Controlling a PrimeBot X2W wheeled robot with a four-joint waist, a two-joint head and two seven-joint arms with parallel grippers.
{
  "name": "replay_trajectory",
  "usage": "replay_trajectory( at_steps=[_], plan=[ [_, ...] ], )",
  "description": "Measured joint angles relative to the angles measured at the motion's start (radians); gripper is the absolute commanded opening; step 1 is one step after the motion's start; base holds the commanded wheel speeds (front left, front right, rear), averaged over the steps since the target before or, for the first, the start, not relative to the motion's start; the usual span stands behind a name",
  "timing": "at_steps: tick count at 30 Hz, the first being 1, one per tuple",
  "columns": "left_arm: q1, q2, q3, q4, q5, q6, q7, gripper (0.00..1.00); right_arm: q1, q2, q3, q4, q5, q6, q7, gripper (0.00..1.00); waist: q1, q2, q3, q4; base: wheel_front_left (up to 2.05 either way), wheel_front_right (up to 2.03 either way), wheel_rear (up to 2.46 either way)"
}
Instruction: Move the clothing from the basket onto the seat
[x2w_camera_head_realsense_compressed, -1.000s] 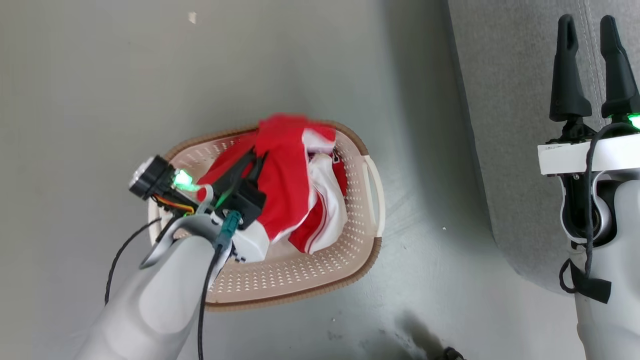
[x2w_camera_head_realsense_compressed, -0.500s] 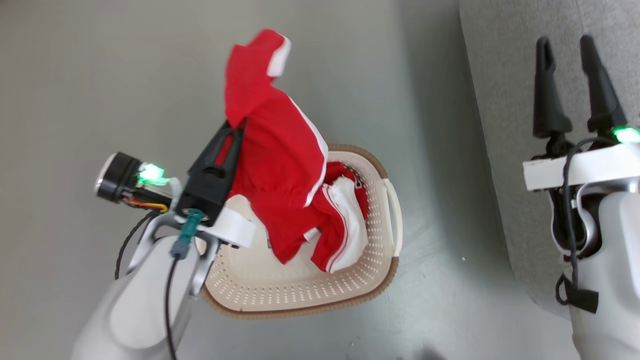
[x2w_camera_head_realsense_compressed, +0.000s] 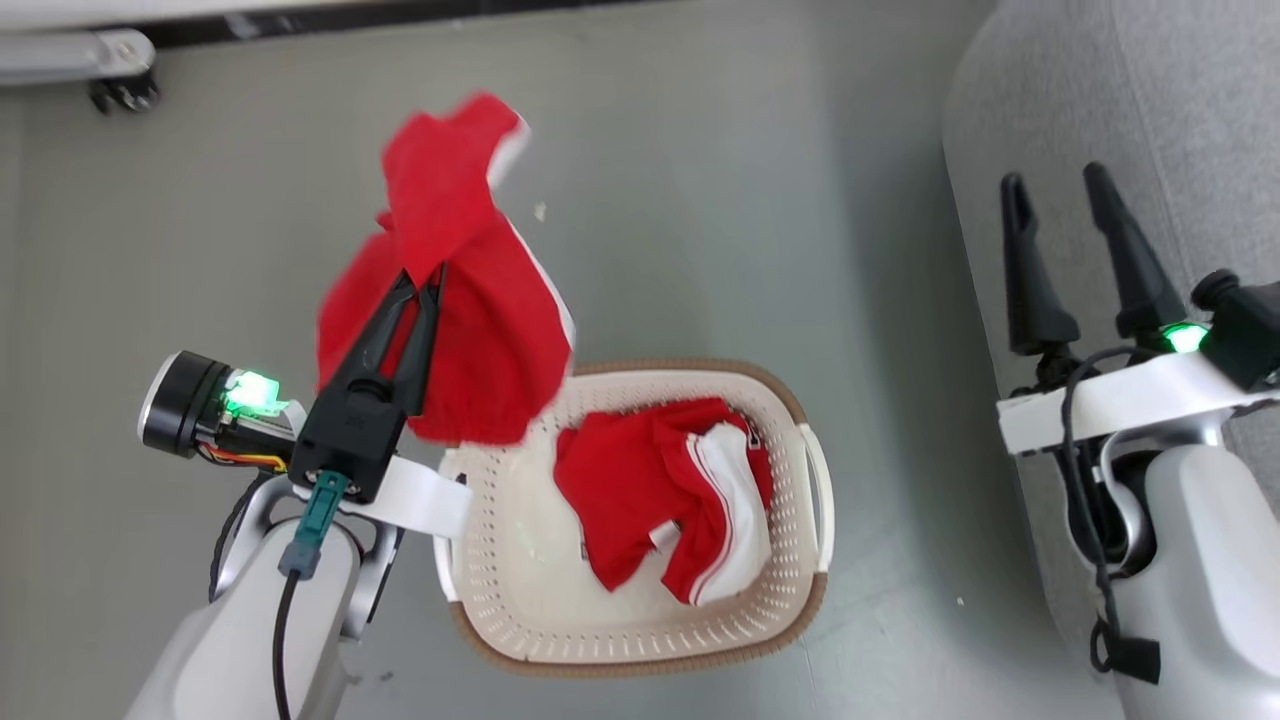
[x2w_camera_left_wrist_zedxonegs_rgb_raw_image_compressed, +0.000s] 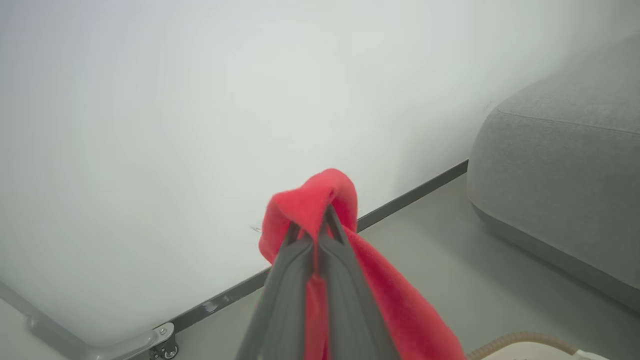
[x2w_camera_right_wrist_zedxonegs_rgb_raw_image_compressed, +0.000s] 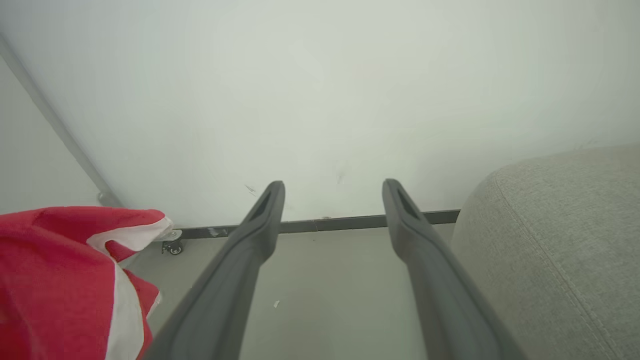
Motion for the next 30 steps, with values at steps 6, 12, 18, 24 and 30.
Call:
replay_trajectory(
  at_steps=[6,12,18,24,30],
  plan=[
    [0.022,0.017,-0.001,-0.035,-0.001,-0.01,0.0,0.0,0.04,-0.014,0.04,0.015,-0.011,0.0,0.0,1.0,0.0,0.0,-0.07,0.021,0.0,0.0,0.0],
    [0.042,0.019,-0.001,-0.062,-0.014,-0.02,0.0,0.0,0.085,-0.026,0.095,0.038,-0.018,0.0,0.0,1.0,0.0,0.0,-0.141,0.04,0.0,0.0,0.0],
    [0.069,0.021,0.005,-0.079,-0.029,-0.031,0.0,0.0,0.137,-0.04,0.133,0.054,-0.018,0.0,0.0,1.0,-0.0001,0.0,-0.211,0.058,0.0,0.0,0.0],
    [0.095,0.025,0.012,-0.088,-0.029,-0.031,0.0,0.0,0.187,-0.056,0.198,0.075,0.013,0.0,0.0,1.0,-0.0001,0.0,-0.275,0.075,0.0,0.0,0.0],
    [0.103,0.03,-0.009,-0.098,-0.029,-0.045,0.0,0.0,0.224,-0.078,0.338,0.098,0.057,0.0,0.002,1.0,-0.0001,0.0,-0.332,0.095,0.0,0.0,0.0]
  ],
)
